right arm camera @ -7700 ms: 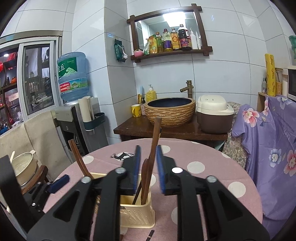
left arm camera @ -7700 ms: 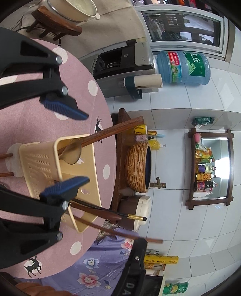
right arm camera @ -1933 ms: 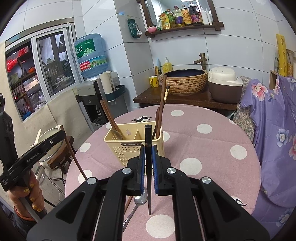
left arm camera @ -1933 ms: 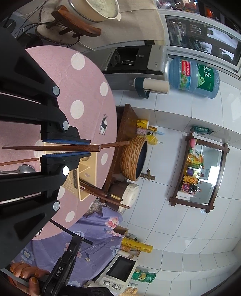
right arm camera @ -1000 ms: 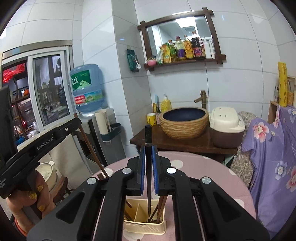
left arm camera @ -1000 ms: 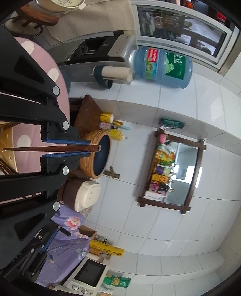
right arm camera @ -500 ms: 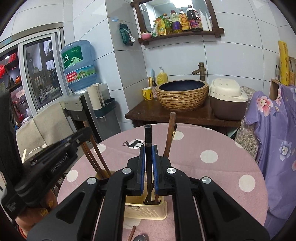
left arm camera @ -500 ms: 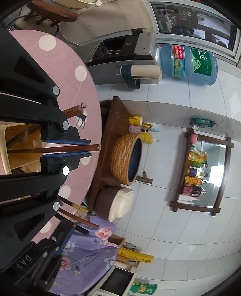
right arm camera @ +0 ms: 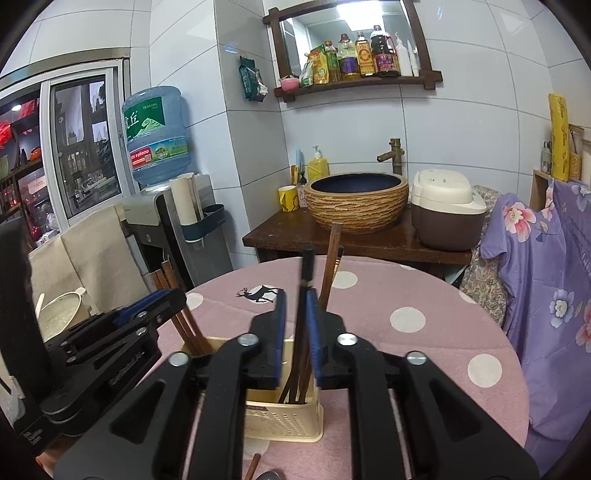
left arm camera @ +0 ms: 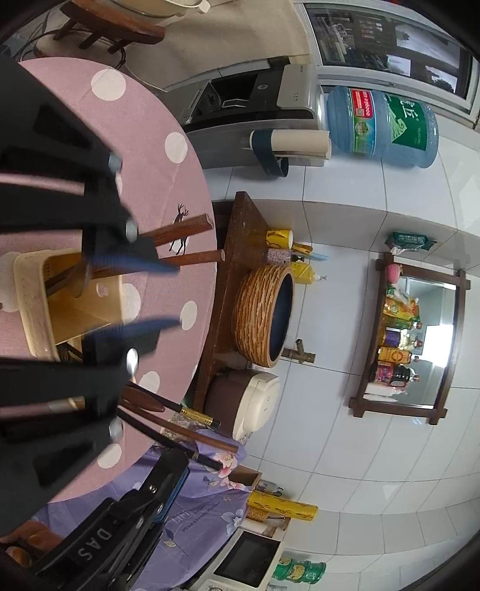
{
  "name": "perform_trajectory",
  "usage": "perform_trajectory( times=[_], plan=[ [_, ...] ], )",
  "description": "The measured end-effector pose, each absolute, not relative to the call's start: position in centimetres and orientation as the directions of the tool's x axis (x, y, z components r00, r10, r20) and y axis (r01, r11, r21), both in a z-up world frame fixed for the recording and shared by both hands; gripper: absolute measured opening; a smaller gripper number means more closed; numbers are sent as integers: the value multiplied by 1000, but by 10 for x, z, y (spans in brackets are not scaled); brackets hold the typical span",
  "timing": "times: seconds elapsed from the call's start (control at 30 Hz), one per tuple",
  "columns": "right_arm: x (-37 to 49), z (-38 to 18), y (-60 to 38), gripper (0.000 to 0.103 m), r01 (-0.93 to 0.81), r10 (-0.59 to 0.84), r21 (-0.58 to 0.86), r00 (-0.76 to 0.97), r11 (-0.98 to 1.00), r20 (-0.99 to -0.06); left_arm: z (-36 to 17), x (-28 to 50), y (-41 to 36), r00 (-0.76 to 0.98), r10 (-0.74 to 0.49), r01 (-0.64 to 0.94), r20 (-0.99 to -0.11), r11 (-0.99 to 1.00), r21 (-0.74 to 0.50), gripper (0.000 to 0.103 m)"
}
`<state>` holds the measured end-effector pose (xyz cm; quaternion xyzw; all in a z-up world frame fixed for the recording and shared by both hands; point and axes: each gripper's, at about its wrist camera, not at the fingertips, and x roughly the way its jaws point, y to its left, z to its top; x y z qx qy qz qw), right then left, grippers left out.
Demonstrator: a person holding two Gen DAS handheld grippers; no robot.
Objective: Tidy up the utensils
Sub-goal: 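Move both tools down toward the metal spoon and last wooden chopstick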
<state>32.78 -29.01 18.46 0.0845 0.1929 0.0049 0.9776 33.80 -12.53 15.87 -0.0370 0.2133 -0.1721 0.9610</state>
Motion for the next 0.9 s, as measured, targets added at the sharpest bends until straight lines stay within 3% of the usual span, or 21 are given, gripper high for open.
perform_trajectory(
  times=[0.03,0.07,0.17,0.33,0.53,0.7,0.9],
  plan=[
    [323,185,-290,31,21,43,170,930,985,-366,159,332,-122,857,-344,310,-384,939,-150,60],
    [317,184,-290,36,24,39,171,933,985,-358,159,323,-116,866,-342,304,-364,939,-159,65],
    [305,183,-289,42,49,14,161,931,986,-366,156,304,-104,877,-338,299,-342,940,-162,78],
    [283,166,-282,48,62,4,148,911,987,-411,138,278,-83,887,-291,248,-357,955,-162,89],
    [270,130,-273,50,70,11,141,864,988,-503,100,260,-68,881,-217,190,-420,976,-106,91],
    [263,95,-270,50,96,7,150,822,984,-570,67,254,-58,838,-206,171,-505,979,-115,91],
    [258,56,-267,50,118,14,164,769,979,-640,41,242,-49,820,-170,131,-546,985,-111,91]
  ],
)
